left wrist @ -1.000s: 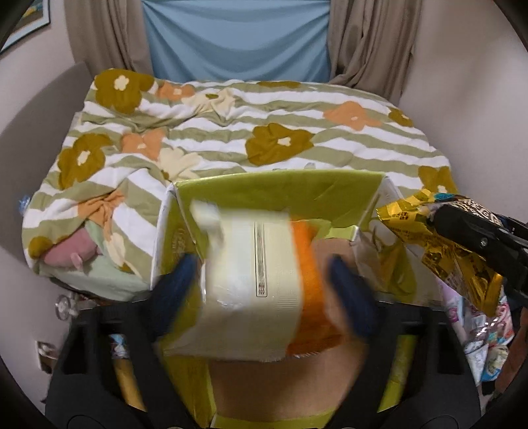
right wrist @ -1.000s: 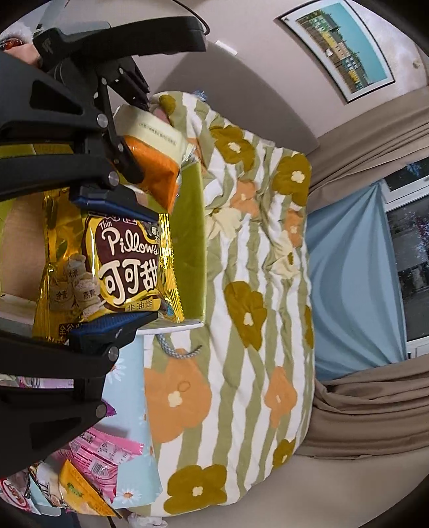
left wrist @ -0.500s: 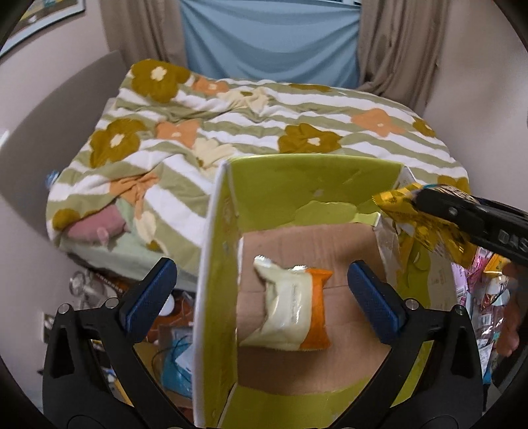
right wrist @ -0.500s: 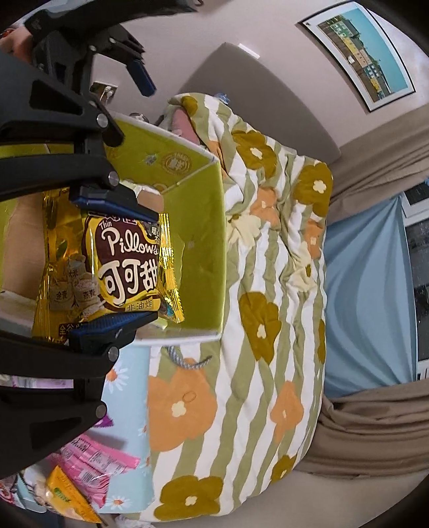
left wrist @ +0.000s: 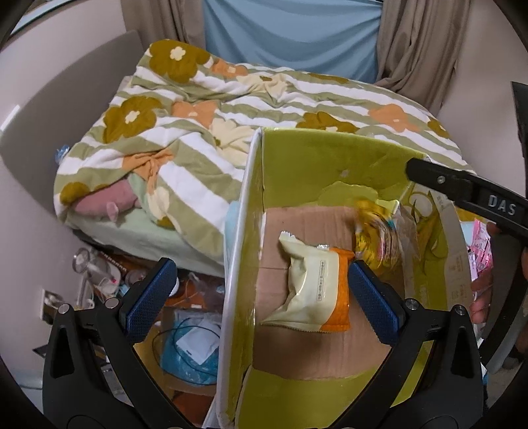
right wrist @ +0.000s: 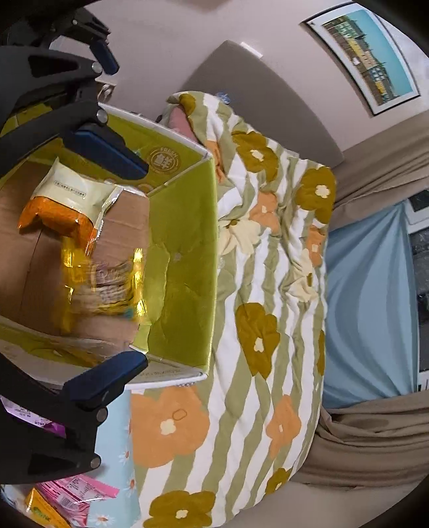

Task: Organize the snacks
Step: 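Open left gripper over box while right gripper drops gold bag in, then move both grippers back to the snack pile on the table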

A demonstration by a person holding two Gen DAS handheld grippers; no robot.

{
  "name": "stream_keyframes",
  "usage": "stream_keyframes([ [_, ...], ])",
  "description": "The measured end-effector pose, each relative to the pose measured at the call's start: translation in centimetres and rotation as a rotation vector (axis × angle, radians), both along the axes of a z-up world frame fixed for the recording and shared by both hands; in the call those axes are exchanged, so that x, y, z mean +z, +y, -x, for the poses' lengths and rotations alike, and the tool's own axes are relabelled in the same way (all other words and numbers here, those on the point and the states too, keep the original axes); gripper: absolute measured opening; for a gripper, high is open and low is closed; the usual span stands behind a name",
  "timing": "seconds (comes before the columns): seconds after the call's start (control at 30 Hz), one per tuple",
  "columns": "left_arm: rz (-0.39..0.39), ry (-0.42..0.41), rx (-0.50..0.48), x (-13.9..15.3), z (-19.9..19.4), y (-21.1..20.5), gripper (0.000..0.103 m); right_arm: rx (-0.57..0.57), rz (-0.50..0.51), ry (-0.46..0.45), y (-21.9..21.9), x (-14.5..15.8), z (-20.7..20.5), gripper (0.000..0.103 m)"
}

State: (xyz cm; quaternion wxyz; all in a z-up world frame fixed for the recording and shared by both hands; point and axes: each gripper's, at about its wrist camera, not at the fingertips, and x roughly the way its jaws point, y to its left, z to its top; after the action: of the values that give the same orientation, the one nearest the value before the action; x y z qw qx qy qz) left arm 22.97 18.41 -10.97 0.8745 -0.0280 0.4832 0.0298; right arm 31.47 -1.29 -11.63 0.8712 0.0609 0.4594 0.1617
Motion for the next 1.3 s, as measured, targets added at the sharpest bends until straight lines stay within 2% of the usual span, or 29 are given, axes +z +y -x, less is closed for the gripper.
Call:
stream_keyframes([
  [0.2,-0.002,-0.020,-0.018,1.3,0.6,-0.2,0.103,-0.022,-0.003,-0.021,-1.1,2.0,1.3,0.103],
  [0.4,-0.017,-0.083,-0.067,4.7,1.7,-1.4,0.103,-0.039,-0.009,-0.054,-2.0,5.2,3.5,0.103],
  [0.53,-0.015,-0.120,-0.116,6.9,2.1,-2.4,0.103,-0.091,-0.030,-0.069,-3.3,7.6,5.8,0.103],
  [0.63,-0.013,-0.134,-0.167,8.0,2.4,-3.9,0.103,-0.137,-0.040,-0.090,-4.9,9.1,8.1,0.103],
  [0.8,0.020,-0.167,-0.264,9.1,4.1,-8.0,0.103,-0.173,0.022,-0.125,-8.2,11.0,12.2,0.103],
  [0.97,0.040,-0.176,-0.340,9.2,6.8,-13.0,0.103,-0.226,0.029,-0.115,-14.2,12.0,16.4,0.103],
  [1.1,0.038,-0.173,-0.358,8.6,9.2,-17.2,0.103,-0.238,0.032,-0.119,-19.1,11.7,19.9,0.103],
  [1.3,0.059,-0.110,-0.349,5.7,12.8,-23.7,0.103,-0.224,0.067,-0.102,-24.6,10.0,23.7,0.103],
])
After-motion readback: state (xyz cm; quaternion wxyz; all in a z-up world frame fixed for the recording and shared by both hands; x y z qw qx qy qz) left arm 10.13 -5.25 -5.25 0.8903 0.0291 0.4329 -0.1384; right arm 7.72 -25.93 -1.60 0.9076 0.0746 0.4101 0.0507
